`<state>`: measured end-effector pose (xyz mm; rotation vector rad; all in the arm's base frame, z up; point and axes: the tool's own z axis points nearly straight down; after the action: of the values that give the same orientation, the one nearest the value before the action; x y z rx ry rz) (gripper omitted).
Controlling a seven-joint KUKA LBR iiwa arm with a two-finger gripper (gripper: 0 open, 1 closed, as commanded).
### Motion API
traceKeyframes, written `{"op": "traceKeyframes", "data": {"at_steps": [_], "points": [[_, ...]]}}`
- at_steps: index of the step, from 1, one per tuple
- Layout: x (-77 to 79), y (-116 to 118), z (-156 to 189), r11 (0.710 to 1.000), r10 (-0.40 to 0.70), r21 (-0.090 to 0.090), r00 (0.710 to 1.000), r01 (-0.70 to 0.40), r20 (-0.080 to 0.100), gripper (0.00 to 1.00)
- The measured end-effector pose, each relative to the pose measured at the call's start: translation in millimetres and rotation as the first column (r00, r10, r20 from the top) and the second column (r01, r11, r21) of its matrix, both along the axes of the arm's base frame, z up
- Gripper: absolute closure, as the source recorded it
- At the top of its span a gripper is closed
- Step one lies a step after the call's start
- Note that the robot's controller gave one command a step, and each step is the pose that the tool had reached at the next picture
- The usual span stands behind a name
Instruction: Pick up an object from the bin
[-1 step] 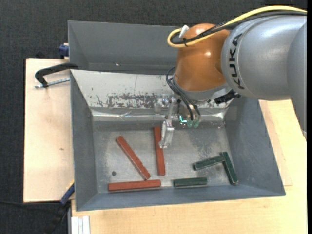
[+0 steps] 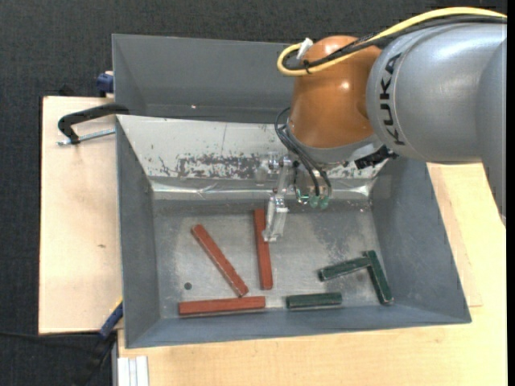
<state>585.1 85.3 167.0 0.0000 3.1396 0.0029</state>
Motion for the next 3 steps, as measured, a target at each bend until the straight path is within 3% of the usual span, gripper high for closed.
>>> {"op": "traceKeyframes", "data": {"at_steps": [1,2,3], "points": [[-60.7,-34,-58,0.997,0.081,-0.001,0.997,-0.081,0.003,0.0],[-105.2,-56,-104,0.994,0.107,-0.001,0.994,-0.107,0.021,0.0],[-89.5,0,-99,0.996,0.093,-0.002,0.996,-0.093,0.002,0.0]]}}
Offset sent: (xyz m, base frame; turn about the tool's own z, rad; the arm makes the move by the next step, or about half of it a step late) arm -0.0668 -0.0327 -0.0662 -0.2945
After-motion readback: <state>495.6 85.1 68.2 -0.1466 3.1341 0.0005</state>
